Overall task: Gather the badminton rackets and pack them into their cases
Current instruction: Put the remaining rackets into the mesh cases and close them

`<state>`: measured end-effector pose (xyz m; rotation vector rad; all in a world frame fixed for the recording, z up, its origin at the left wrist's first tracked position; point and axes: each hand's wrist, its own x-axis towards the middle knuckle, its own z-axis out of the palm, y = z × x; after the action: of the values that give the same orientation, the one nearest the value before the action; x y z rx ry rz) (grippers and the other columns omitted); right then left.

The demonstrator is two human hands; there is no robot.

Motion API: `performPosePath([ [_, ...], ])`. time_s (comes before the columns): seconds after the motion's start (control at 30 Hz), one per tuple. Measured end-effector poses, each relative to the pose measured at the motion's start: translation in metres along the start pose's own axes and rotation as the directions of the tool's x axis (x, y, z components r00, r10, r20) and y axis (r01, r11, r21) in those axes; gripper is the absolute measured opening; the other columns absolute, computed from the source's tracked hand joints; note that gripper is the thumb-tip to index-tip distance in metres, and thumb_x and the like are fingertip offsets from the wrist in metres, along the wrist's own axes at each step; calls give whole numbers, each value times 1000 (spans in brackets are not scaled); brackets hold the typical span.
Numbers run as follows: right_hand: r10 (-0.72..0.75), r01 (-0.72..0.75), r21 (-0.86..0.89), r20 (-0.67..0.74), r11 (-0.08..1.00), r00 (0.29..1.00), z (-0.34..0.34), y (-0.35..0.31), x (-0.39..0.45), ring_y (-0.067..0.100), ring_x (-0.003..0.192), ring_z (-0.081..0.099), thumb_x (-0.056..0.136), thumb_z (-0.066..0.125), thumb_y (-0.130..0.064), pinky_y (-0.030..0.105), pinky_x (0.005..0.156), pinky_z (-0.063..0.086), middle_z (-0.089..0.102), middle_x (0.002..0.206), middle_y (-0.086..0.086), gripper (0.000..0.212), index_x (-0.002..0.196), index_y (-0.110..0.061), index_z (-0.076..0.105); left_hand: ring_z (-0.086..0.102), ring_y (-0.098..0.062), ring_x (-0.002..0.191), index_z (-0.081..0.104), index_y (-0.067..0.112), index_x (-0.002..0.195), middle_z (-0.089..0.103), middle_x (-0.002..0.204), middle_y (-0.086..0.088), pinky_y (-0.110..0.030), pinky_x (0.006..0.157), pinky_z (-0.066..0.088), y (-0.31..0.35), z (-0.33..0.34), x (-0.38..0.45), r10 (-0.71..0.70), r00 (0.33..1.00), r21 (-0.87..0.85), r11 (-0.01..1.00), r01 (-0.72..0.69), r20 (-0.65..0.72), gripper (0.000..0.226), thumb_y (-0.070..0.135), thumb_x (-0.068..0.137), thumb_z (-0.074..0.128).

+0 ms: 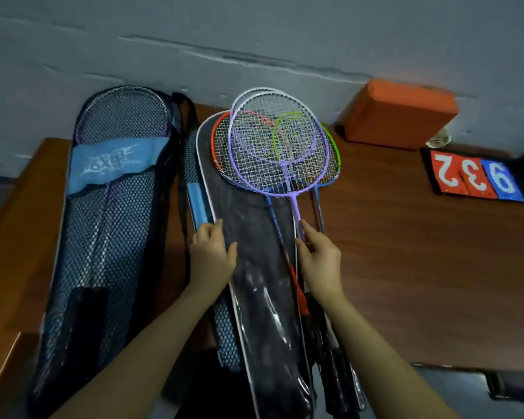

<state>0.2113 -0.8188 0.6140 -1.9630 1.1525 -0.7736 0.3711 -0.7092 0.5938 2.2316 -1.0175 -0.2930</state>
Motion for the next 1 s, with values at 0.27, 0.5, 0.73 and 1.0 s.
performPosePath([
  [0.27, 12, -16, -85, -45, 996, 999, -14, 15, 0, 20, 80, 60, 83, 64, 1, 28, 76, 46, 66, 89, 8, 37, 119, -6, 61, 52, -35, 110, 53, 8, 125, 54, 121, -15, -45, 93, 37, 18, 23, 11, 126, 977, 112, 983, -147, 173, 48, 38, 89, 43],
  [0.5, -7, -12, -135, -136, 991, 991, -43, 35, 15, 21, 69, 56, 83, 62, 2, 34, 68, 46, 61, 80, 8, 39, 121, -4, 60, 49, -34, 114, 23, 3, 142, 44, 130, -17, -43, 93, 43, 74, 64, 27, -82, 939, -36, 994, 100, 335, 66, 28, 90, 56],
  [0.73, 3, -9, -80, -80, 997, 997, -66, 52, 20, 24, 76, 60, 84, 64, -2, 34, 71, 47, 65, 83, 12, 38, 121, -6, 60, 57, -39, 95, 50, 1, 120, 57, 106, -22, -40, 77, 46, 85, 86, 38, -300, 936, -55, 948, 315, 185, 40, 4, 81, 61],
  [1.0, -7, 9, 24, -50, 1000, 999, -83, 64, 25, 23, 79, 60, 85, 62, -1, 34, 75, 47, 65, 86, 11, 38, 121, -11, 61, 59, -36, 71, 65, 3, 98, 64, 73, -21, -43, 68, 49, 92, 74, 14, -288, 958, -359, 894, 269, 2, 22, -2, 77, 60],
])
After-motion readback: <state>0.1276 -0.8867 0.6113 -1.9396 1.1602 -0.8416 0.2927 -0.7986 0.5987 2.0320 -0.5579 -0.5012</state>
